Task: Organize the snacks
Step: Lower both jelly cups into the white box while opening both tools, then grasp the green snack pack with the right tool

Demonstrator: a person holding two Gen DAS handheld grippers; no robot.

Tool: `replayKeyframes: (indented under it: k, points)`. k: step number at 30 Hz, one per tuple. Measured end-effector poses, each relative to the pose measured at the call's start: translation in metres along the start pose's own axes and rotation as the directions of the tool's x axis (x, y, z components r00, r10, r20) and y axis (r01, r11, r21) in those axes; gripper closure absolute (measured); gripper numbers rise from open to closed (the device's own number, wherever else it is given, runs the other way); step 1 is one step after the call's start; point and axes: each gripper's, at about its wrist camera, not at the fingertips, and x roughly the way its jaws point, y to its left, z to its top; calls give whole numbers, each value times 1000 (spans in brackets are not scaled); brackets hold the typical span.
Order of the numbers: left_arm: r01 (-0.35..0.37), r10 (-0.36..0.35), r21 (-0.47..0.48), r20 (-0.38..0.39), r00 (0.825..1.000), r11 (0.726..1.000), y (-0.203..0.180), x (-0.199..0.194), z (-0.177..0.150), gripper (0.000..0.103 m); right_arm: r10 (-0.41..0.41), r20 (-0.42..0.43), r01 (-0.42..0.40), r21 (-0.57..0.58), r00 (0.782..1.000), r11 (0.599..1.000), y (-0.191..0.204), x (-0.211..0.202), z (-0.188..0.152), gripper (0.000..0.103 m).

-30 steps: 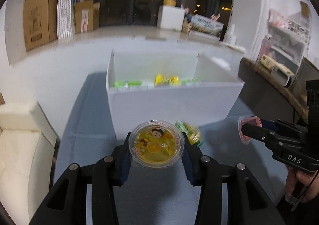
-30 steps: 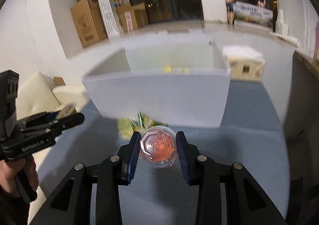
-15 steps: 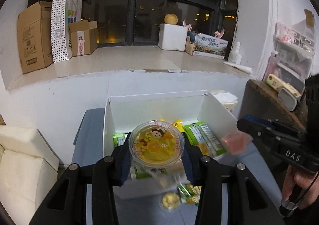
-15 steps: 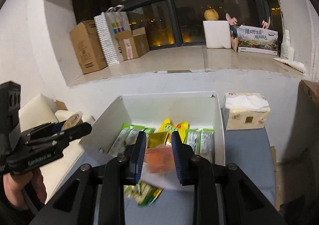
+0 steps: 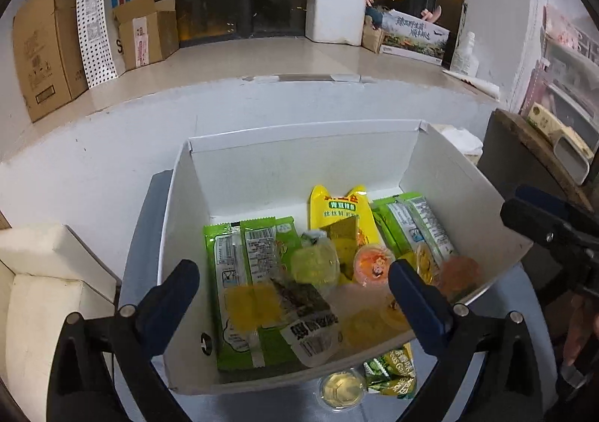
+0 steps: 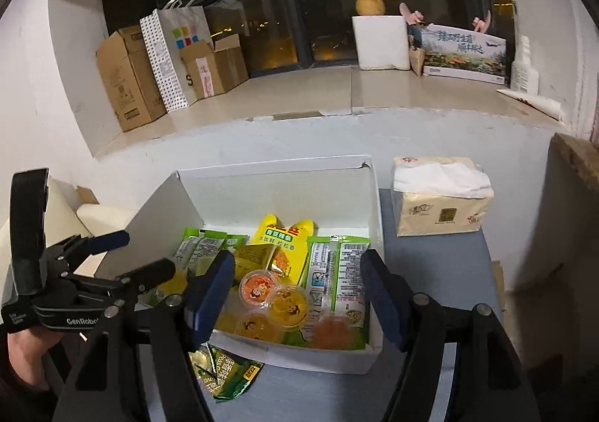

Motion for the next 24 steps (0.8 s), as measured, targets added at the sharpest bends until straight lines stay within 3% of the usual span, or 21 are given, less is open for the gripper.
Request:
replayKeyframes:
  k: [7,9,16,24]
  points:
    - [-12,12,0,12,1000,1000,1,-15,-4,0,14,-13,-14,5,1000,1000,5,-4,-7,12]
    - [-16,16,-1,27,1000,1000,0,-26,-8,0,22,-13,-22,12,1000,1000,7,-9,-12,0]
    - [-7,8,-21,84,996,1000,-4,-72,-50,0,49,32,-48,-29,998,998,24,-46,-59,0]
    - [-18,22,-56,71,997,998,-15,-94,-128,0,114,-79,-118,-48,990,992,43,-43,-132,0]
